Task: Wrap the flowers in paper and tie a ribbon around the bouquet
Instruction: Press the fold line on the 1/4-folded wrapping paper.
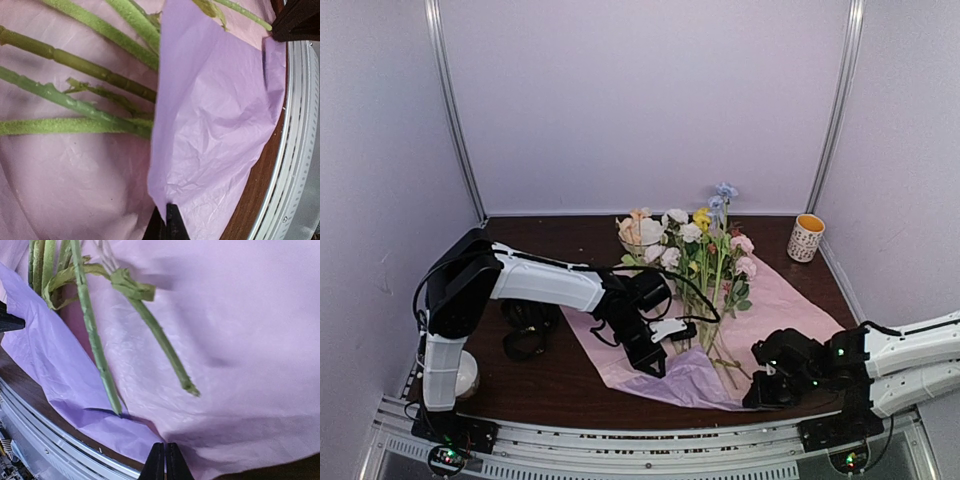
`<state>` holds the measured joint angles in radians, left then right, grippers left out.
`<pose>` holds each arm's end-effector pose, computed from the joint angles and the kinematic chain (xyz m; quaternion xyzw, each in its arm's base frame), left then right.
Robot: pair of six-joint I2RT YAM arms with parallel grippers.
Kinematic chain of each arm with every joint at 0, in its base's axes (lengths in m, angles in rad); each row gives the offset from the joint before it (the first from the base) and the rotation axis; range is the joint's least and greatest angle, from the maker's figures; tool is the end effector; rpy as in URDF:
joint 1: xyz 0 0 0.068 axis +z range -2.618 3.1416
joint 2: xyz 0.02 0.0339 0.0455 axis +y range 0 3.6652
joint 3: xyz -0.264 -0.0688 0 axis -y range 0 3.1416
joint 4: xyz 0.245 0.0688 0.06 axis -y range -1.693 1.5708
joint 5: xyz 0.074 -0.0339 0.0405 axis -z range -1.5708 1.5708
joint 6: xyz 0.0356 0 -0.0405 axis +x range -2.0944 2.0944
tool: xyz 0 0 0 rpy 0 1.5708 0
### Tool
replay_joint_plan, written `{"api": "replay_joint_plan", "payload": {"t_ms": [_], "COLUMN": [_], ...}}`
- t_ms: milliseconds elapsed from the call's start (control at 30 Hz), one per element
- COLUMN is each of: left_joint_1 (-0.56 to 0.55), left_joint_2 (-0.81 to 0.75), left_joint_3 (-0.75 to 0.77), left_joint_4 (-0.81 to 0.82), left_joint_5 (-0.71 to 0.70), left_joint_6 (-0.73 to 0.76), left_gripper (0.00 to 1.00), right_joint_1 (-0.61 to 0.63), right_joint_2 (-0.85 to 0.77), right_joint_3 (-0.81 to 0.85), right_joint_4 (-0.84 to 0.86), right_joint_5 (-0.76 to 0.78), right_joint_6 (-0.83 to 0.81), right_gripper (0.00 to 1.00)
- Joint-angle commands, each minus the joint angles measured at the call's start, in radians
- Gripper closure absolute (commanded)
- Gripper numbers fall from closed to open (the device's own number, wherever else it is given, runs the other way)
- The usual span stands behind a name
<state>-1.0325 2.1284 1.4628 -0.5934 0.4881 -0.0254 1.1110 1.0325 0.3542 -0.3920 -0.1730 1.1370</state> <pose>0.2019 -0.3707 0.1330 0.4954 0.8215 -0.2821 0.0096 0.0679 0.1509 0.1375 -0.0088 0.9654 0.2587 0.0311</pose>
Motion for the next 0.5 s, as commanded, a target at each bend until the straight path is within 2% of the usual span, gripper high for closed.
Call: {"api": "replay_joint_plan", "payload": {"t_ms": [0,100,233,300,467], "left_joint_1": [0.017,0.017,0.017,0.017,0.017], "left_joint_2": [-0.002,0.003,0.012,0.016,0.018], "left_joint_3": [-0.013,-0.011,-0.006,-0.003,-0.002], "left_joint_4": [0.003,0.004,-0.002,-0.006,-0.008], "left_joint_5": [0.006,0.012,0.024,0.027,0.030], "left_joint_6": [0.010,0.011,0.016,0.018,0.018], "left_gripper": [1.00,1.00,1.00,1.00,1.00], "right_joint_1": [0.017,0.075,0.150,0.180,0.226], "right_joint_2": [-0.081,-0.059,0.091,0.218,0.498], "right_joint_3": [0.096,0.174,0.249,0.319,0.514], "right_joint_4": [-0.239,-0.092,0.216,0.234,0.112], "right_joint_5": [0.097,0.094,0.054,0.059,0.108], "right_joint_6": [-0.050,-0.137,-0.237,-0.291,-0.372], "right_gripper": [0.95,0.96,0.97,0.98,1.00]}}
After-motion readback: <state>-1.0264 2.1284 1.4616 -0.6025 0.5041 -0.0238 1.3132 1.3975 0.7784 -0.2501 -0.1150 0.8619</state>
